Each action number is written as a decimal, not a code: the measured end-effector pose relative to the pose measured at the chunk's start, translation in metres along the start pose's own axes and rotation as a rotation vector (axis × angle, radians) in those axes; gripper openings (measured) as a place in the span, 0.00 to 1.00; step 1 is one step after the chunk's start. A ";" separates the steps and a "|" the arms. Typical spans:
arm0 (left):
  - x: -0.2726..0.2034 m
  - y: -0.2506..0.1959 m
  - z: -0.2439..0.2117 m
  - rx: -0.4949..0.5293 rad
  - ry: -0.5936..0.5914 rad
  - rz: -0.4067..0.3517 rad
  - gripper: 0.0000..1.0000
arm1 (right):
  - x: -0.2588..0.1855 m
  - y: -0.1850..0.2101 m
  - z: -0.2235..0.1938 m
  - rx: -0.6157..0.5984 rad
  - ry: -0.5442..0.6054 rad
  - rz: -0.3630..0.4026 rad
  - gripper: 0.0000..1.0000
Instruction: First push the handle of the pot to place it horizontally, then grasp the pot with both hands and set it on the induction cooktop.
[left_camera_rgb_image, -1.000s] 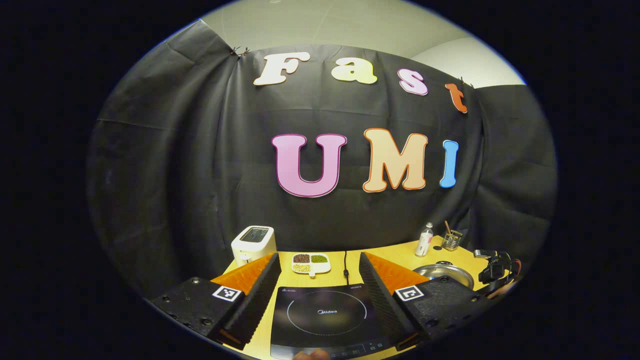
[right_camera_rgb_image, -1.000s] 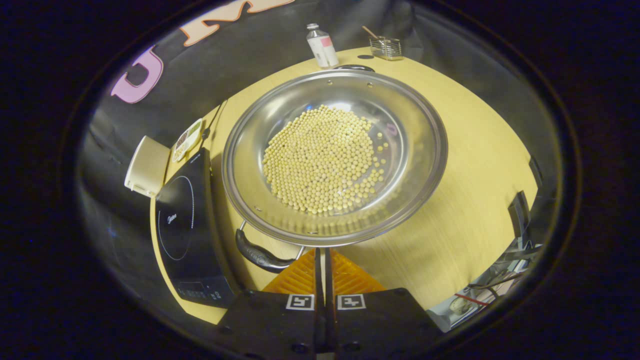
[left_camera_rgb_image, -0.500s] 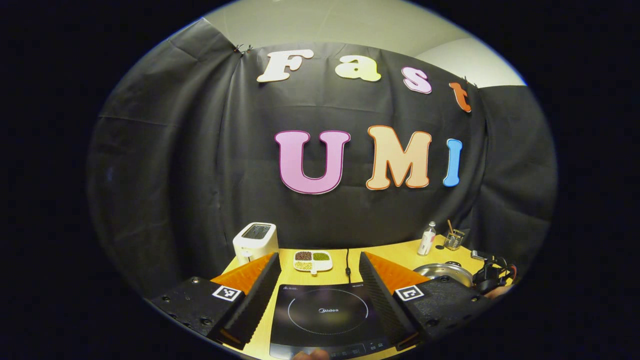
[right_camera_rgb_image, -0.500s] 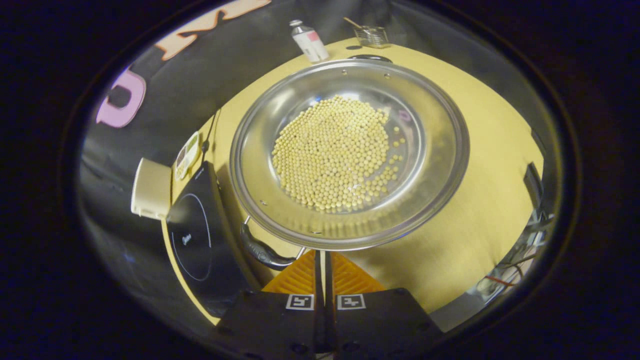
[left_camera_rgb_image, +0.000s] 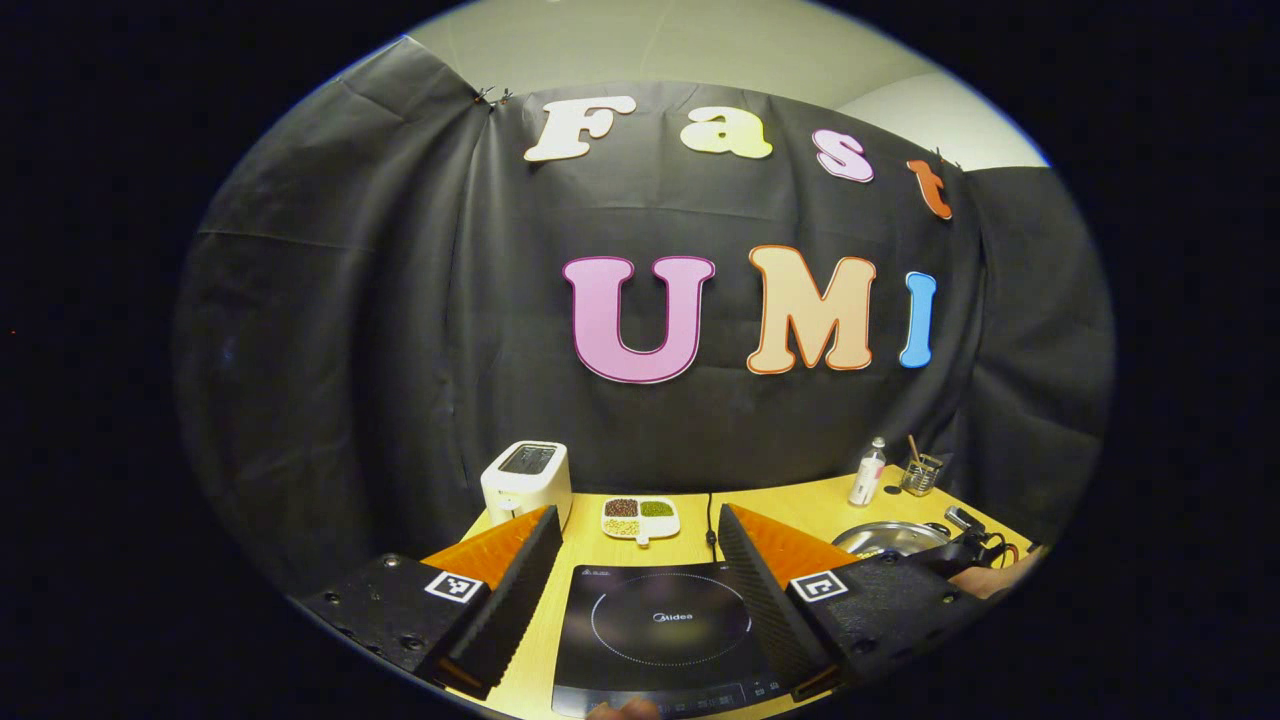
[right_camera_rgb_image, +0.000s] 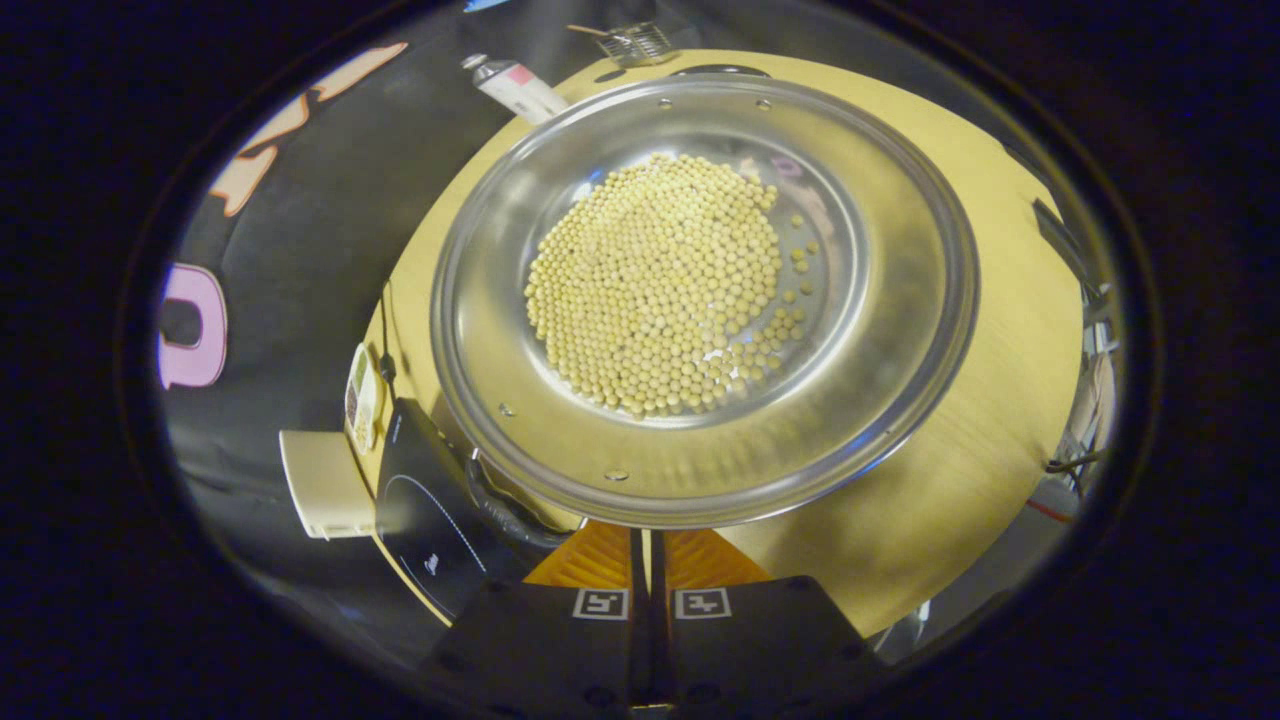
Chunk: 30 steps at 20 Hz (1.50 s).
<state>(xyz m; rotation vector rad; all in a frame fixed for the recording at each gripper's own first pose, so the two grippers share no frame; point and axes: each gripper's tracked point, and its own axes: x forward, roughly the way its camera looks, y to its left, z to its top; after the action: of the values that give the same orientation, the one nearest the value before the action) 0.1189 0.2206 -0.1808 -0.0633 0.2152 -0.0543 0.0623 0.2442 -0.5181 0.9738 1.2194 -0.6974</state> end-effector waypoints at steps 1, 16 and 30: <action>0.000 0.001 -0.001 0.000 0.001 0.003 0.96 | 0.002 0.002 0.001 0.021 0.000 -0.004 0.02; -0.005 -0.024 0.000 -0.010 0.014 -0.021 0.96 | -0.036 0.018 0.005 0.036 0.003 0.148 0.02; -0.027 -0.164 -0.032 0.020 0.141 -0.033 0.96 | -0.126 -0.087 0.112 -0.260 -0.081 0.394 0.02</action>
<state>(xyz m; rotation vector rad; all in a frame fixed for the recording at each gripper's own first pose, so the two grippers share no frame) 0.0778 0.0571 -0.1945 -0.0428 0.3548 -0.0935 0.0076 0.0986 -0.4105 0.9216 0.9795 -0.2570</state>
